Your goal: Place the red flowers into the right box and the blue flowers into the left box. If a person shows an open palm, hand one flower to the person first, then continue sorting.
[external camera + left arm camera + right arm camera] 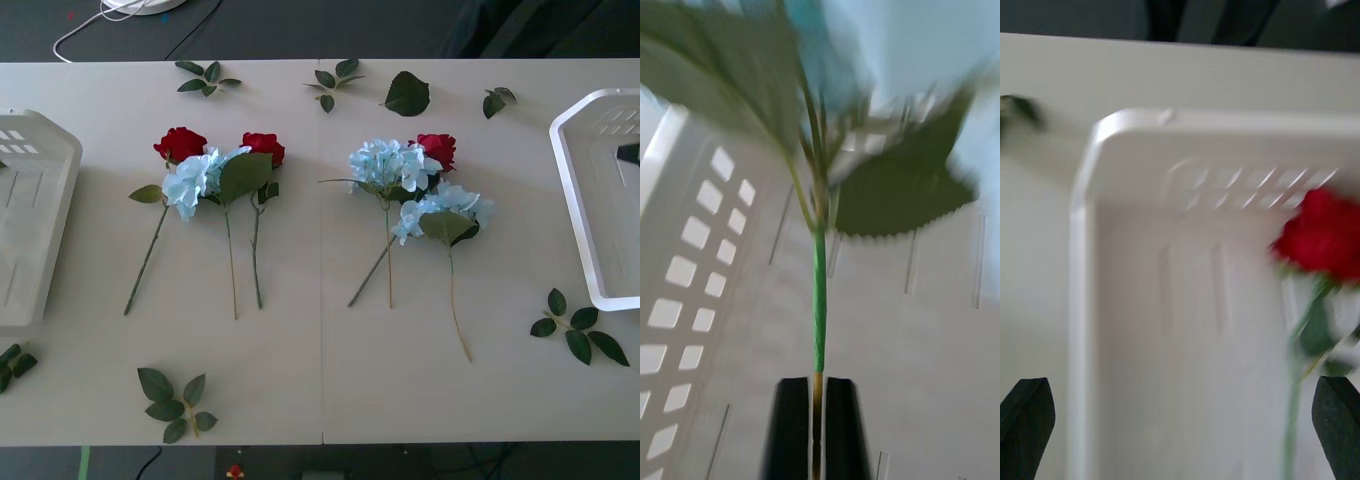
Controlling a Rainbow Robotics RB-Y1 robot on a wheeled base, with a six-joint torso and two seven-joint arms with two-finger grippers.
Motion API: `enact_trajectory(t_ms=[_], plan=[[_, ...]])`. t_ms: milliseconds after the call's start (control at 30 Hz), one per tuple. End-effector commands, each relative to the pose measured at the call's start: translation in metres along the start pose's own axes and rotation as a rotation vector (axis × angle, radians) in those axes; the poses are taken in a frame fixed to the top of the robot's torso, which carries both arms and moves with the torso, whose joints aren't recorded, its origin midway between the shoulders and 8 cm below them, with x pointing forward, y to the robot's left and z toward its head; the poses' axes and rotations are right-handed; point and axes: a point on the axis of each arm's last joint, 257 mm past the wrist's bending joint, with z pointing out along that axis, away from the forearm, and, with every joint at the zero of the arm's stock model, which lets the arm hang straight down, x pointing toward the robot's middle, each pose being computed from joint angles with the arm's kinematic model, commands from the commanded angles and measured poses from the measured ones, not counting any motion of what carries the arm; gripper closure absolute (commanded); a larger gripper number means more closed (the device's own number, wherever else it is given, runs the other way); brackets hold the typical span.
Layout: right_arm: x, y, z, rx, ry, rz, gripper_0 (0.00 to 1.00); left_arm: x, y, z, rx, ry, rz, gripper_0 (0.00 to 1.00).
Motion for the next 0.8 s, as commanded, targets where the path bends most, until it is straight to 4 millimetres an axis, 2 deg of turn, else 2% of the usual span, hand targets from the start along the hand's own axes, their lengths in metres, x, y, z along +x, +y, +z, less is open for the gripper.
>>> enact_trajectory(t_ms=[33, 67, 133, 167, 200, 367, 433, 500, 600, 733, 800], plan=[[0.008, 0.001, -0.044, -0.034, -0.010, 0.029, 0.00, -0.004, 0.010, -0.006, -0.010, -0.017, 0.064, 0.63], [0.017, 0.012, -0.053, -0.063, -0.002, 0.033, 0.00, -0.005, 0.011, -0.007, -0.009, -0.020, 0.079, 0.43], [0.032, 0.035, -0.068, -0.111, 0.015, 0.037, 0.00, -0.007, 0.011, -0.008, -0.007, -0.024, 0.119, 0.20], [0.036, 0.041, -0.072, -0.126, 0.019, 0.039, 0.00, -0.009, 0.010, -0.009, -0.003, -0.023, 0.127, 0.14], [0.049, 0.057, -0.080, -0.162, 0.038, 0.048, 0.00, -0.012, 0.005, -0.012, 0.022, -0.014, 0.123, 0.07], [0.080, 0.114, -0.092, -0.293, 0.084, 0.092, 0.00, -0.028, -0.015, -0.029, 0.112, 0.019, 0.102, 0.07], [0.089, 0.139, -0.093, -0.341, 0.097, 0.095, 0.00, -0.042, -0.024, -0.040, 0.148, 0.032, 0.115, 0.07], [0.095, 0.168, -0.089, -0.394, 0.107, 0.098, 0.00, -0.060, -0.037, -0.052, 0.201, 0.062, 0.125, 0.07], [0.100, 0.199, -0.080, -0.441, 0.125, 0.082, 0.00, -0.081, -0.060, -0.068, 0.277, 0.110, 0.091, 0.07], [0.105, 0.231, -0.066, -0.485, 0.140, 0.069, 0.00, -0.107, -0.082, -0.084, 0.279, 0.141, 0.095, 0.07], [0.109, 0.246, -0.054, -0.500, 0.150, 0.062, 0.00, -0.116, -0.101, -0.091, 0.268, 0.164, 0.084, 0.07]])
